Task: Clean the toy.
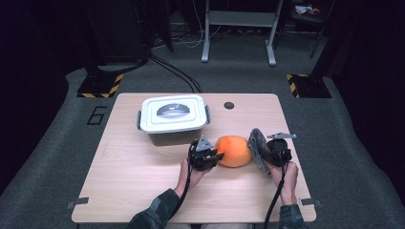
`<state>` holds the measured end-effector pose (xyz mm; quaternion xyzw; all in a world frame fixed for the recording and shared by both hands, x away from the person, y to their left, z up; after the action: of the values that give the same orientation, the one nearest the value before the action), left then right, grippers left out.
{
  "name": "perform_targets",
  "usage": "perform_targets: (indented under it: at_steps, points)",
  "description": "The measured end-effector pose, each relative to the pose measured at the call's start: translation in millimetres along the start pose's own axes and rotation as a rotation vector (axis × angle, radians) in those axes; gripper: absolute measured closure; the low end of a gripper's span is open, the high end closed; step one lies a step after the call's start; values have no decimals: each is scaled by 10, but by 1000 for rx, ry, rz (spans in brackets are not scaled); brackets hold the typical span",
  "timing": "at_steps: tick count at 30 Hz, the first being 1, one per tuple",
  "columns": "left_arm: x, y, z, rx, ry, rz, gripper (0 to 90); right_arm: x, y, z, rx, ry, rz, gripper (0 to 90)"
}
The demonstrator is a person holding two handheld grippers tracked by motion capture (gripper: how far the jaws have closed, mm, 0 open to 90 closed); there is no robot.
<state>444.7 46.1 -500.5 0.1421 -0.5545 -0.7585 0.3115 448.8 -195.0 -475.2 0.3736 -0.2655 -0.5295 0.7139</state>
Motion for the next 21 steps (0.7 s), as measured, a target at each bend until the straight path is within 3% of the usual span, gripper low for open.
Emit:
perform_targets:
  at_steps: [3,8,14,17,18,21]
  points:
    - [7,22,-11,-1,-3,-1,713,-149,160,165,62,38,43,736]
    - [37,50,-25,0,-5,-11,711,-503,376,299,97,102,141,731]
    - [30,59,-25,-24,-9,-15,711,-866,410,101,46,127,216,728]
    - [-7,16,-30,-21,-6,8,711,-903,366,8,51,111,237,730]
    - [-13,12,-33,-22,-6,15,711,-902,352,-5,52,111,217,731]
    - [6,32,-36,-28,-3,-2,711,-859,353,-6,54,115,208,733]
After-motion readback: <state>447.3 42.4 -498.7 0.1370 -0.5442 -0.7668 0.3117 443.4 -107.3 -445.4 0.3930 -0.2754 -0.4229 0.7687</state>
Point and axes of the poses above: each handheld gripper's, and its own axes: z roughly backward along the jaws, y roughly out of its top, x roughly to its right, the point moved 4 cm from there along -z, roughly forward along the jaws, and after that the axes turned 10 degrees about x, right-handed, at the moved point
